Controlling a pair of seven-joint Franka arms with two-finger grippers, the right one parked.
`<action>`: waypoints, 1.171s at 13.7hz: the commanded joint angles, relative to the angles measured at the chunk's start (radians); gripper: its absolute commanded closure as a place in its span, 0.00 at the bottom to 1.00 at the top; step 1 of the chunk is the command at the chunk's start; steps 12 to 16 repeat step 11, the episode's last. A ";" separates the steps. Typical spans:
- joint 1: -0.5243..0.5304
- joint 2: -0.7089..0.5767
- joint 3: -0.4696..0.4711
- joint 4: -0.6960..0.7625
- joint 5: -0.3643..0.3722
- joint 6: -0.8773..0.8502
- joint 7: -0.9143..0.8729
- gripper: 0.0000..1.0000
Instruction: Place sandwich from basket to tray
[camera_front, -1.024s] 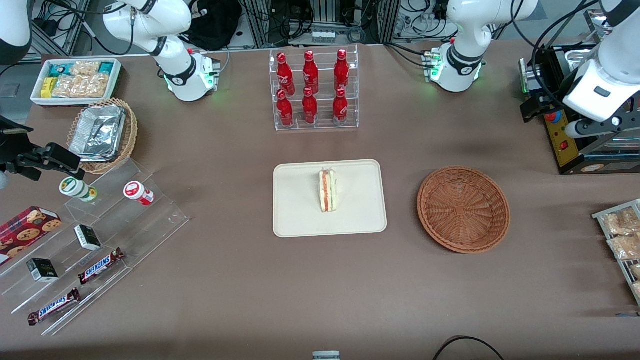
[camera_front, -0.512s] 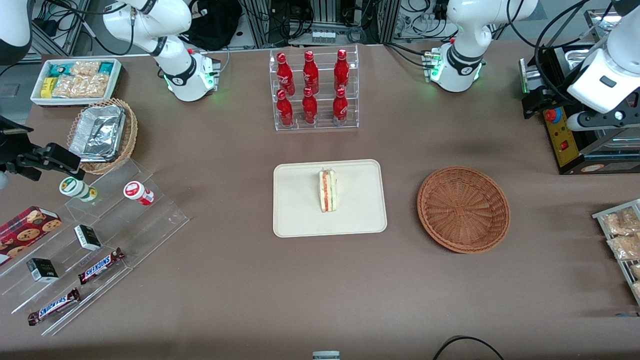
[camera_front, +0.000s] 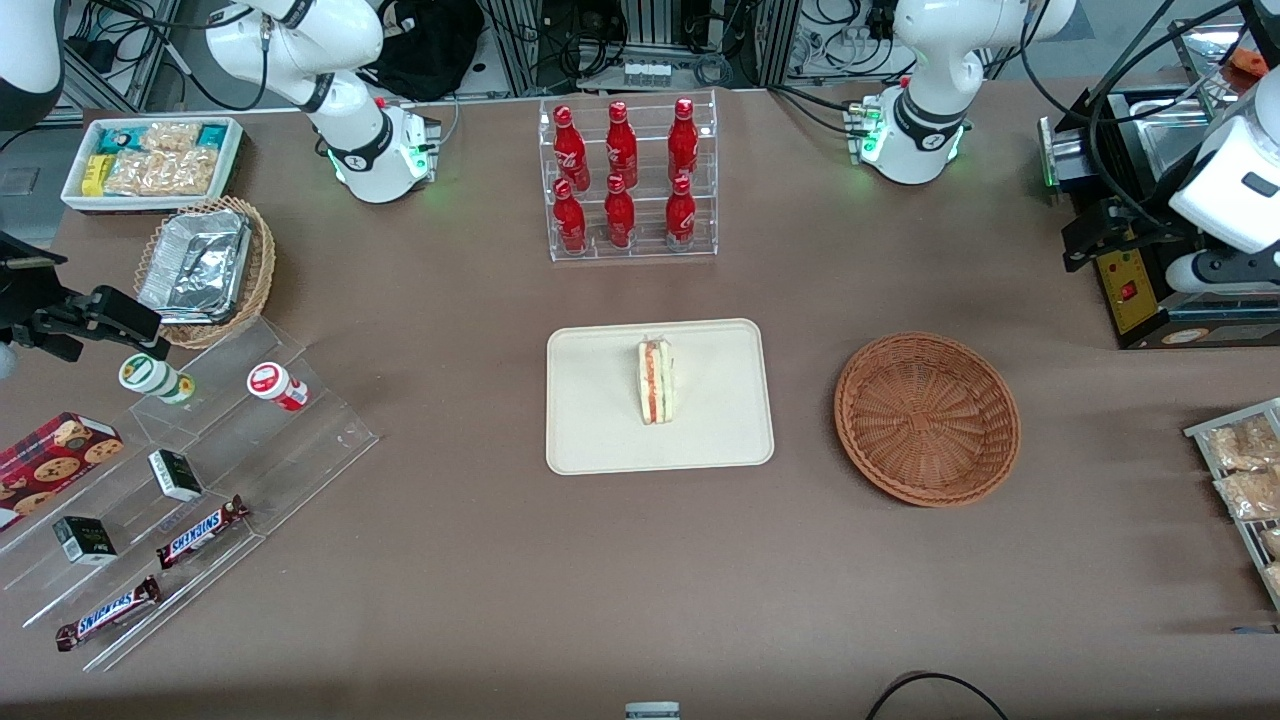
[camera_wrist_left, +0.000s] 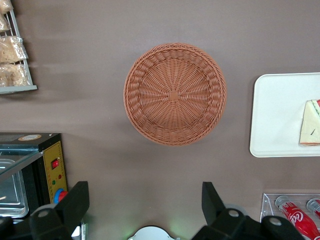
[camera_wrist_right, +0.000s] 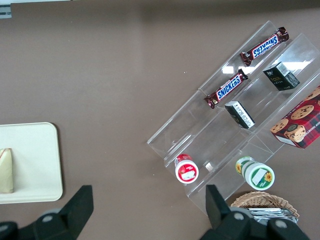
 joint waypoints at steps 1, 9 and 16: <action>-0.020 0.008 0.032 0.028 -0.006 -0.004 0.014 0.00; -0.019 -0.052 0.051 -0.026 -0.007 -0.008 0.027 0.00; -0.019 -0.044 0.049 -0.021 -0.004 -0.008 0.025 0.00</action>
